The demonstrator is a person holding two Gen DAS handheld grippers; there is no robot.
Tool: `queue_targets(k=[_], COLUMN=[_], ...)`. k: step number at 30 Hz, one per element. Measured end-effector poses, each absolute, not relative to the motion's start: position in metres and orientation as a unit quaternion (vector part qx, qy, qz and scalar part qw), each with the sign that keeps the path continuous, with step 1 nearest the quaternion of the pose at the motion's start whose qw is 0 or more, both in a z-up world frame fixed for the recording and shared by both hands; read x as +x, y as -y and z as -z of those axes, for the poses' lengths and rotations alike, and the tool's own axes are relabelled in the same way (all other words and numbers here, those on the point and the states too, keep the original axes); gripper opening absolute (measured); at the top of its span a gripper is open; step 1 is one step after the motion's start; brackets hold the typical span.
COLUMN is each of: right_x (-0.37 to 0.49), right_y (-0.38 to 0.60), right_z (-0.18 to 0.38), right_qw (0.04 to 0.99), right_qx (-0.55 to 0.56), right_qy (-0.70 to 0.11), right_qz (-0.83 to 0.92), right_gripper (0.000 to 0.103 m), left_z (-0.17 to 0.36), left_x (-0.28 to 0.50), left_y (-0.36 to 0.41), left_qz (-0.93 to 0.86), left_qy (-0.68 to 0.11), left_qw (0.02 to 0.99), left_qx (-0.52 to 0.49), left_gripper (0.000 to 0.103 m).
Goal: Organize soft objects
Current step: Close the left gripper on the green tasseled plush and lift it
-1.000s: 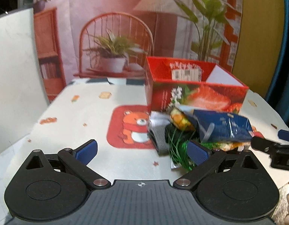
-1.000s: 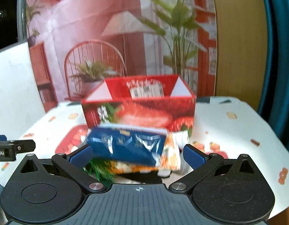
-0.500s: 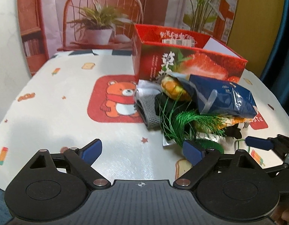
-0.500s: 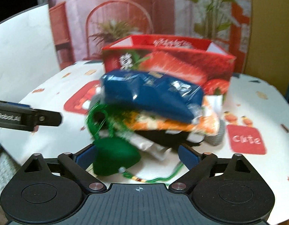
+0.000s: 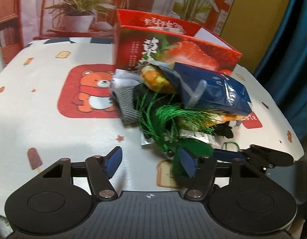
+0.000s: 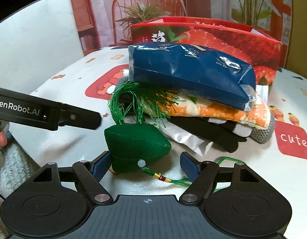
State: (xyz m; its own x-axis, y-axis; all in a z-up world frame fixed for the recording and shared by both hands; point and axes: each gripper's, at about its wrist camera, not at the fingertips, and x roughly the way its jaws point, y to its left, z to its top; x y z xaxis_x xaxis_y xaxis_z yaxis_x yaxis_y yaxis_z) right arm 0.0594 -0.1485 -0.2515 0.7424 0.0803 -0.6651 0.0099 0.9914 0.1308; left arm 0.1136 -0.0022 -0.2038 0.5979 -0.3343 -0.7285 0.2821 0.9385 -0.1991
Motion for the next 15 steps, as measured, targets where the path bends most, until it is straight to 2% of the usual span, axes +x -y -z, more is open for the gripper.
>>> queue_targets(k=[4,6,14,15], right_x=[0.06,0.06,0.058,0.058], right_y=[0.15,0.151,0.152,0.153], right_z=[0.253,0.253,0.254,0.254], right_qw=[0.933,0.934,0.935,0.935], right_qx=[0.066,0.068,0.079,0.08], right_qy=[-0.351,-0.349,-0.342,-0.342], right_qz=[-0.033,-0.035,-0.04,-0.04], right_gripper=[0.062,0.06,0.058,0.058], left_z=[0.207,0.208,0.212,0.214], left_x=[0.116,0.117,0.117,0.119], left_y=[0.005,0.007,0.014,0.015], left_qz=[0.194,0.203,0.245,0.248], left_qy=[-0.415,-0.415,-0.426,-0.429], left_qw=[0.887,0.885,0.868,0.865], left_qx=[-0.049,-0.056,-0.073,-0.075], left_gripper=[0.051,0.048,0.046,0.043])
